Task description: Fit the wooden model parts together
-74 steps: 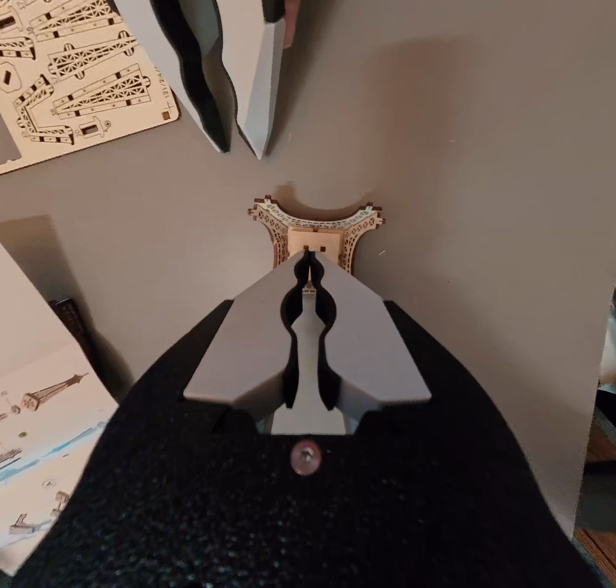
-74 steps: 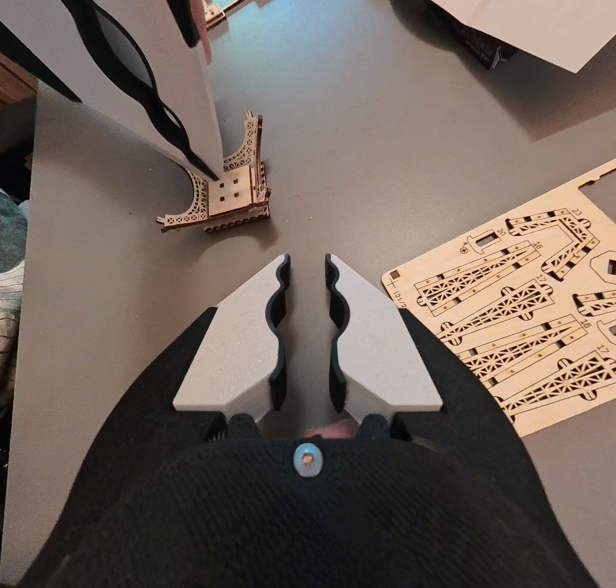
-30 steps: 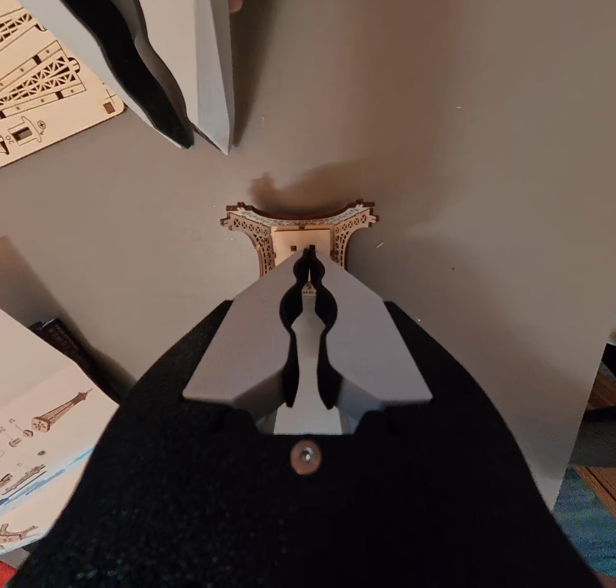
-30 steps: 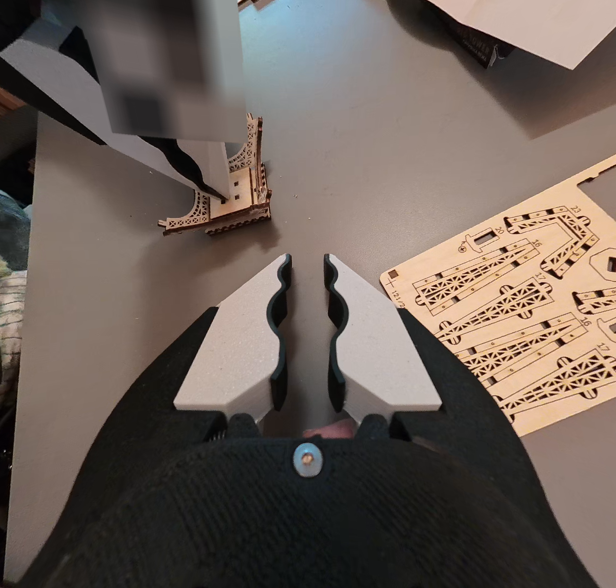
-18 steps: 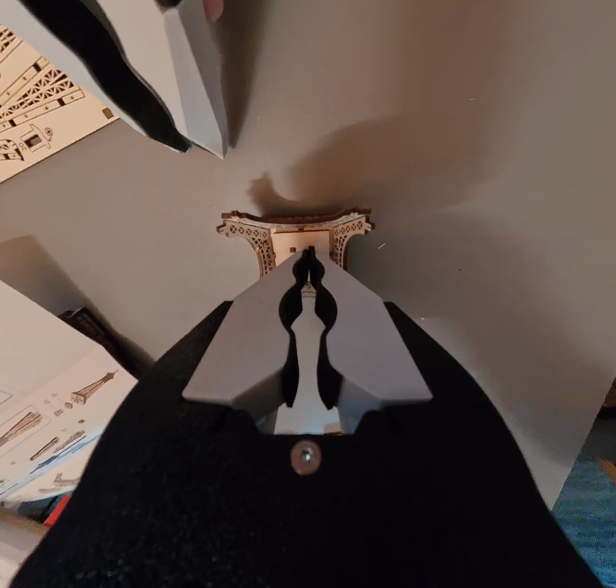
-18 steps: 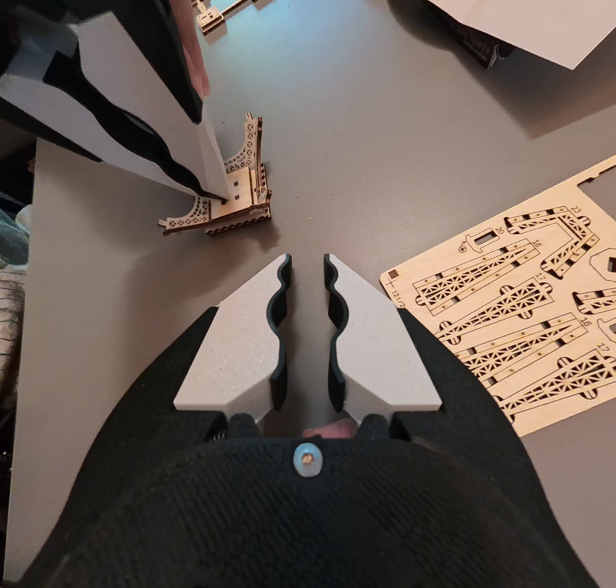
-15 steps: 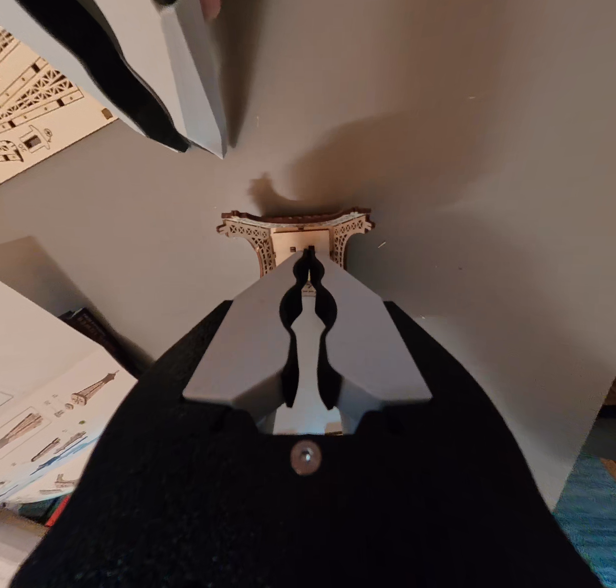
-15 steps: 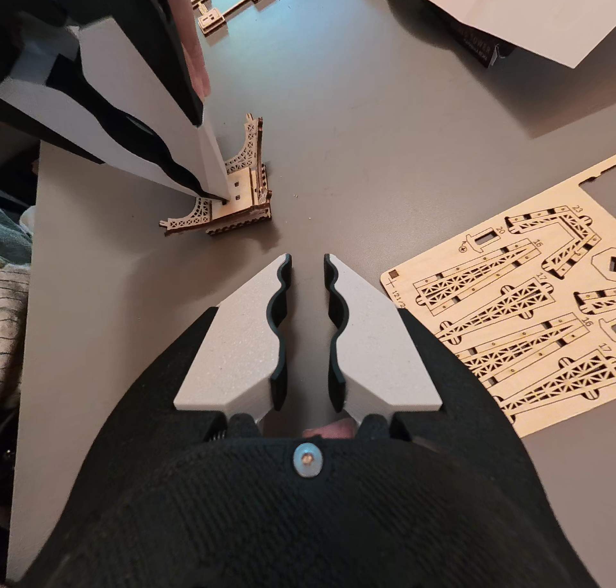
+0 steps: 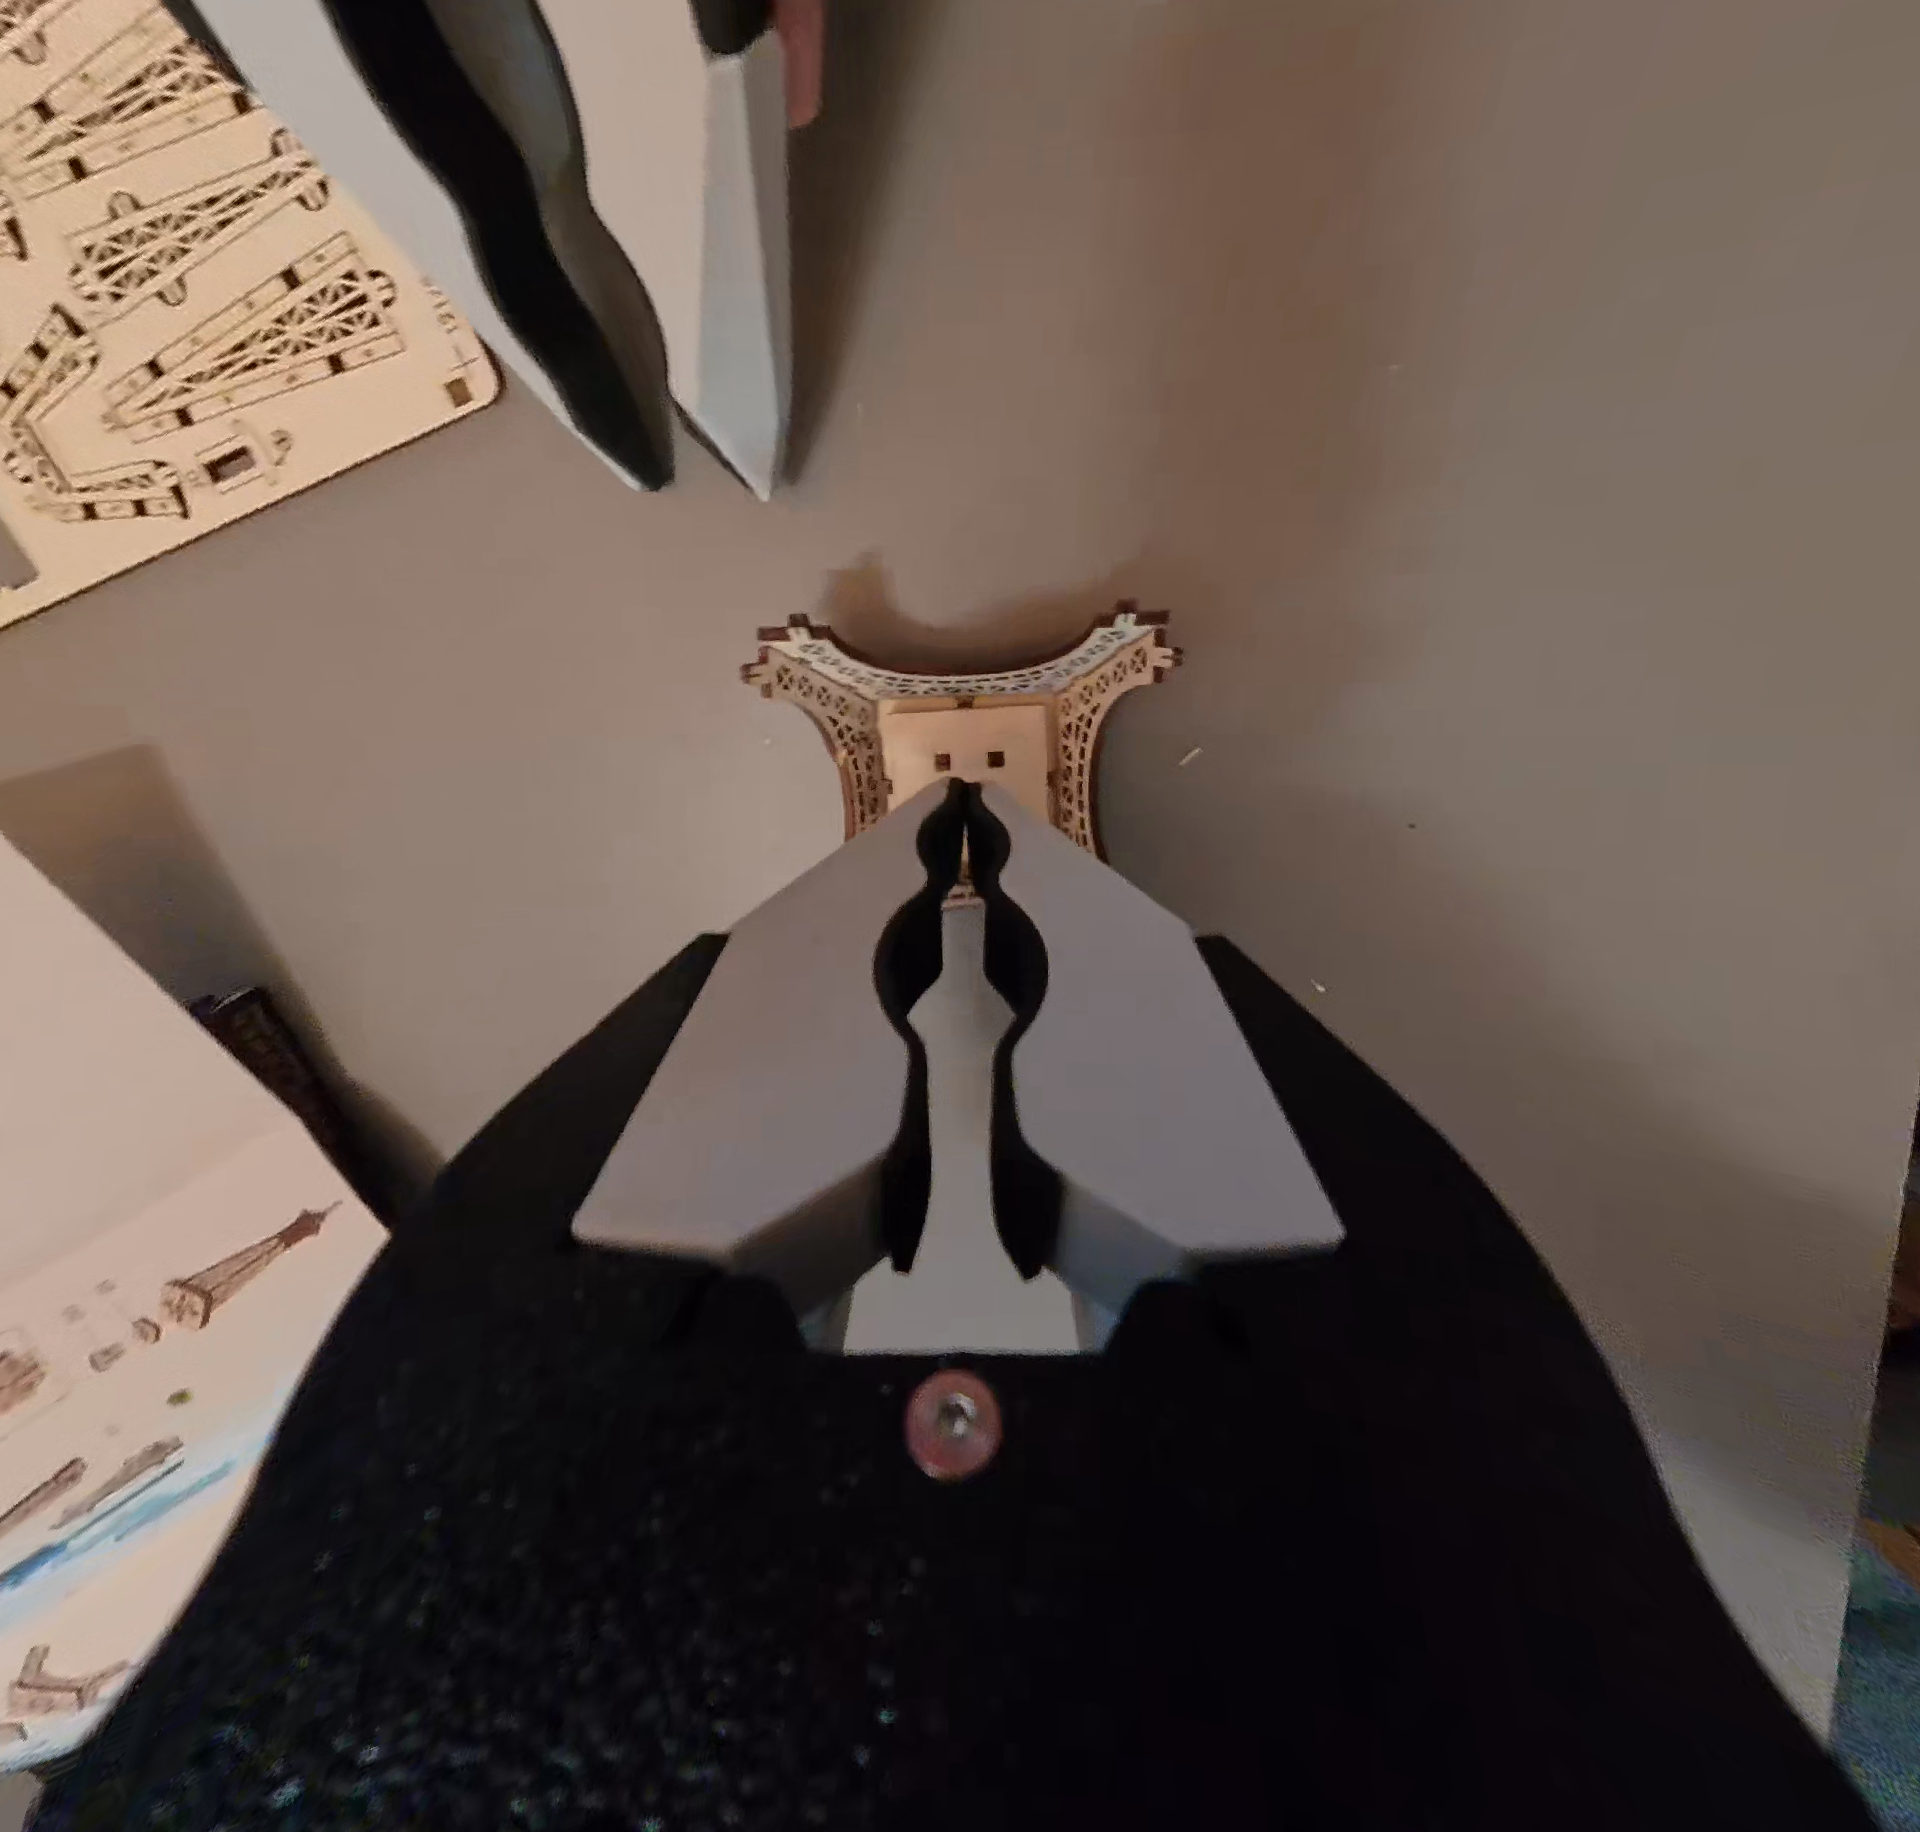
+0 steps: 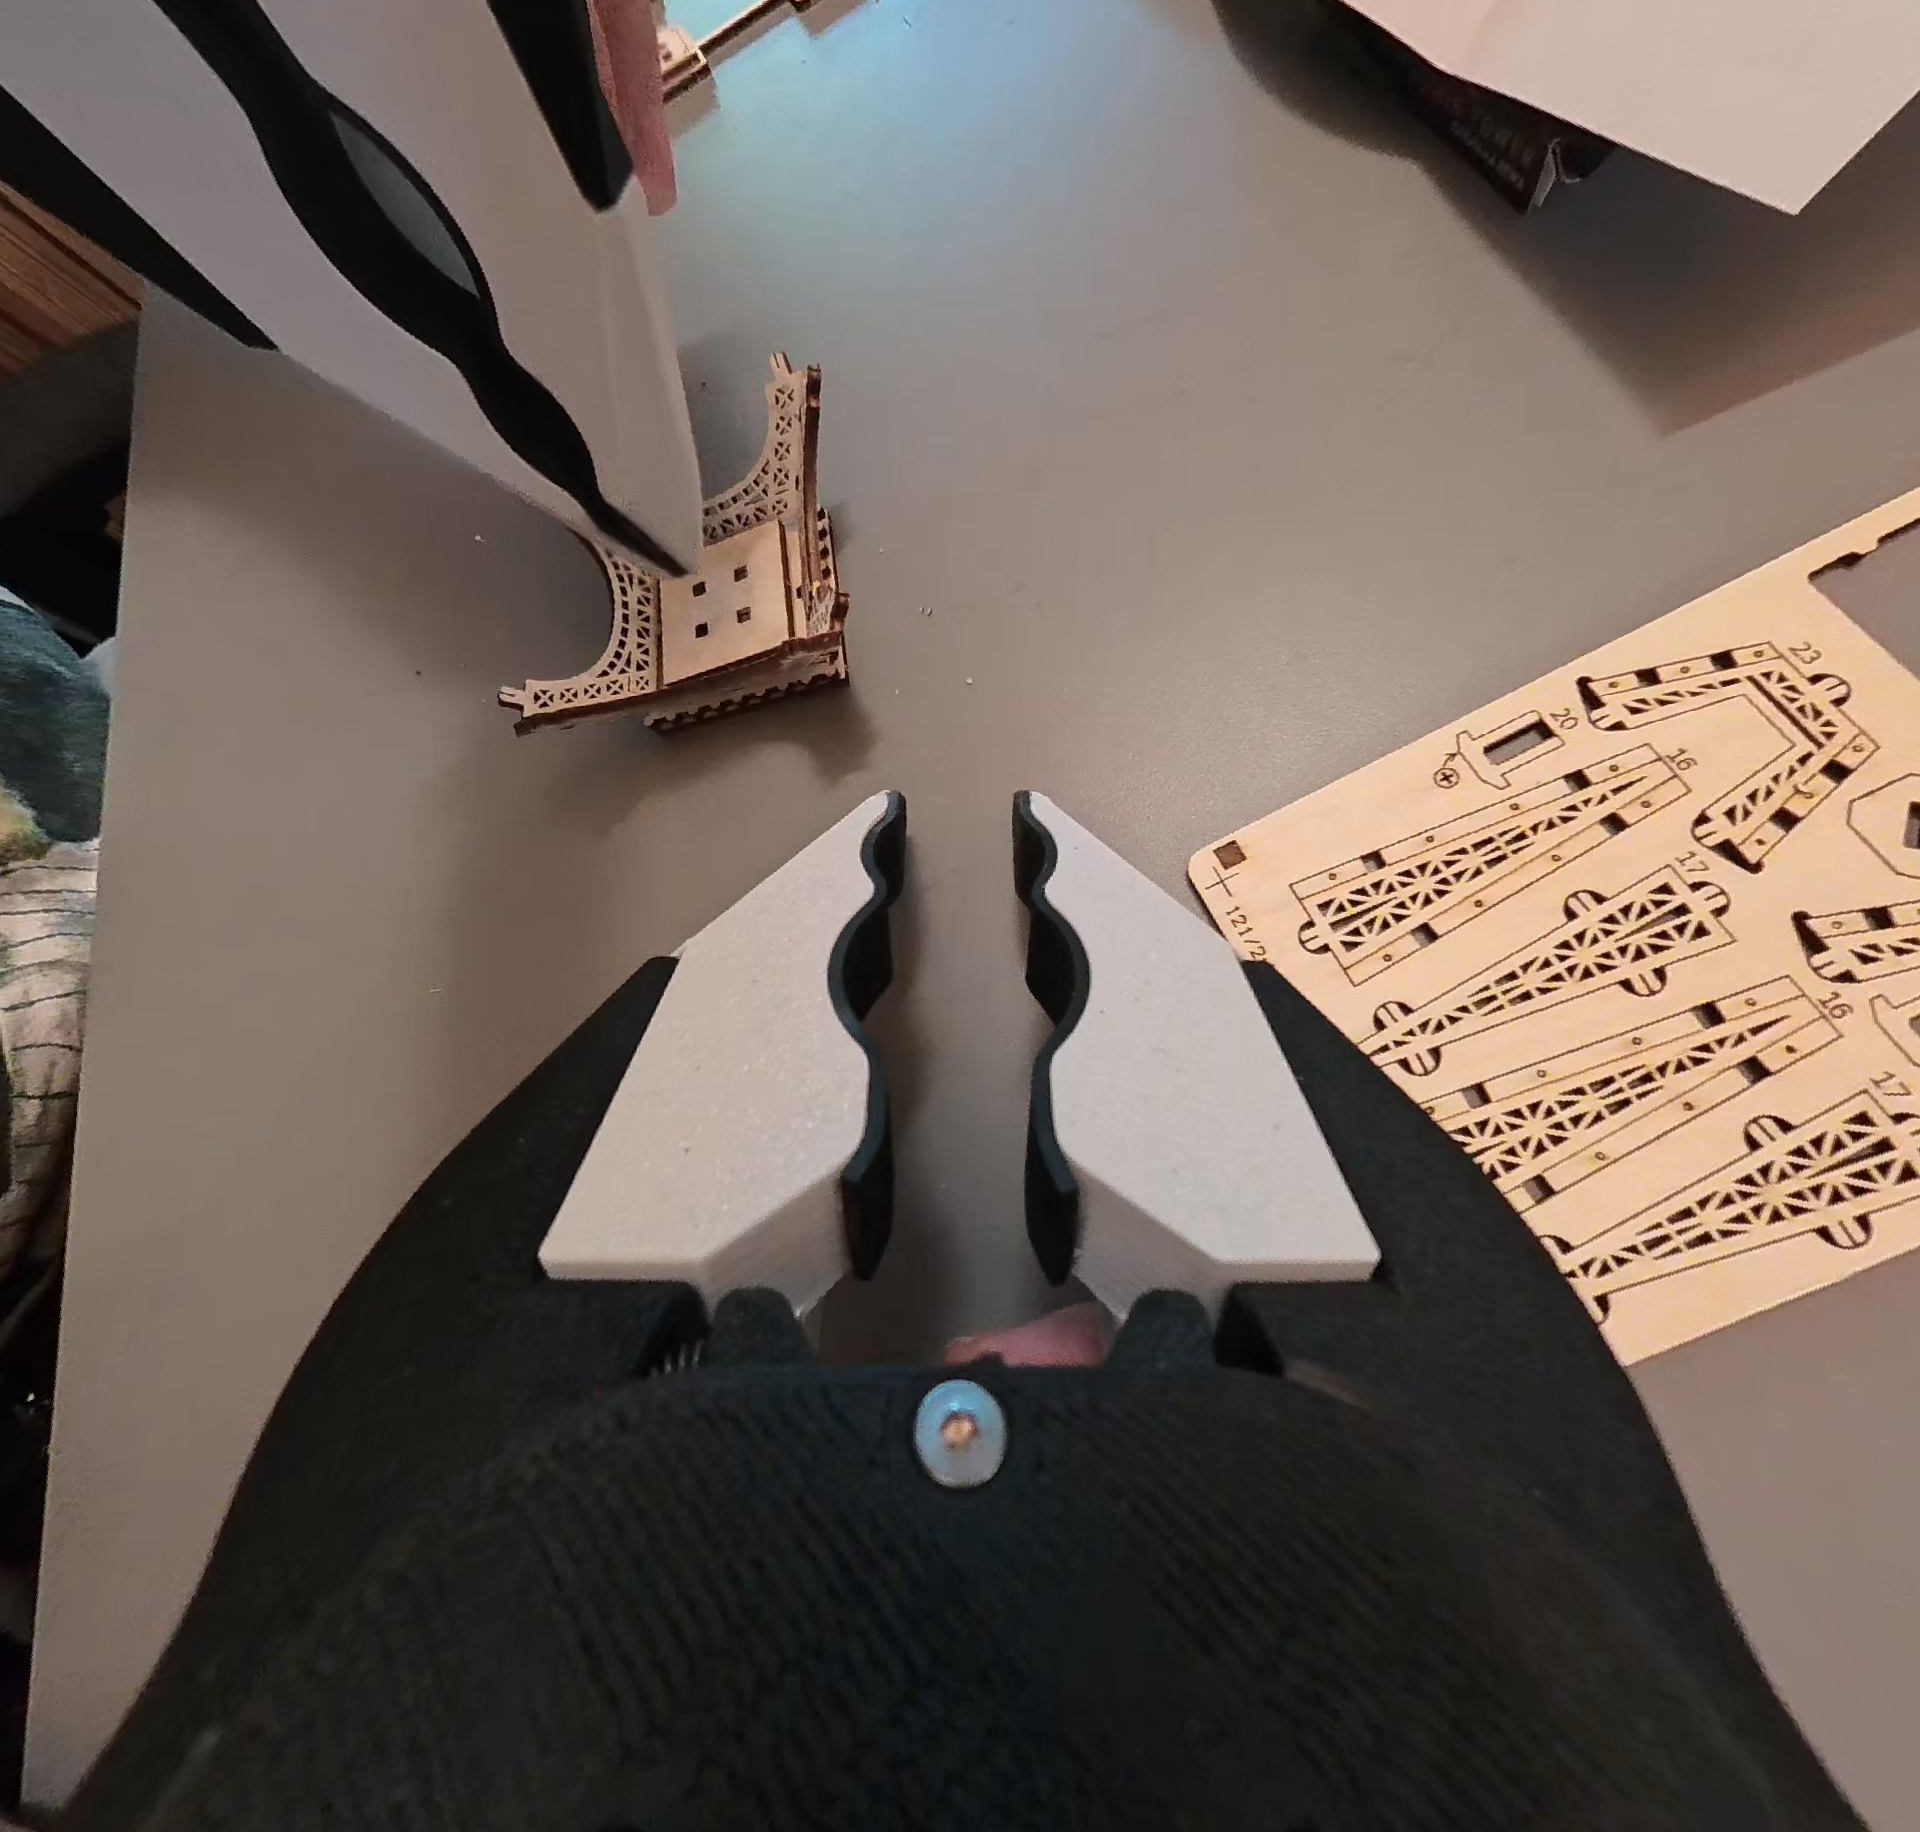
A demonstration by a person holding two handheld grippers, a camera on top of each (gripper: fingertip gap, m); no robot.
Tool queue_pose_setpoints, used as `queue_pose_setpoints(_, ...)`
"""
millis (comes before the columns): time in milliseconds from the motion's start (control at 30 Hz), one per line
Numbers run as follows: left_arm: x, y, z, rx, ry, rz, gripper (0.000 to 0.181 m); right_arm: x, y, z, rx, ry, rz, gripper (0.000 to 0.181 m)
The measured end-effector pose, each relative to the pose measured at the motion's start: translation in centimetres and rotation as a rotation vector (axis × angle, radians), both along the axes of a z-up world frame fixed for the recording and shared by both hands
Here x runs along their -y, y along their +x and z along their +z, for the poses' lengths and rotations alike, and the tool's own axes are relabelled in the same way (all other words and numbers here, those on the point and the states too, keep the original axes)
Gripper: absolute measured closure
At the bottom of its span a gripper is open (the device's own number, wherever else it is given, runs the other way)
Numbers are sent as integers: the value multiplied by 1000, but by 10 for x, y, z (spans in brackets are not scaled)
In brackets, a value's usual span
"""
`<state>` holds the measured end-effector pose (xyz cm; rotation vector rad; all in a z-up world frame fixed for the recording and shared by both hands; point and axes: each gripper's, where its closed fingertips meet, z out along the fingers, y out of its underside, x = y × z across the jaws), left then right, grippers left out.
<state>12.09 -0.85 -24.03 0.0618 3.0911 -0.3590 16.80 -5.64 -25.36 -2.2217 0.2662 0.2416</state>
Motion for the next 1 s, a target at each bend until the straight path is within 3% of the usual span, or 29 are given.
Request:
queue_pose_setpoints(400, -4, 0, -14, 18, 92, -79, 181, 0, 1, 0, -4, 0, -6, 164)
queue_pose_setpoints(1000, -4, 0, -16, -59, 217, 9, 181, 0, 1, 0, -1, -1, -8, 165)
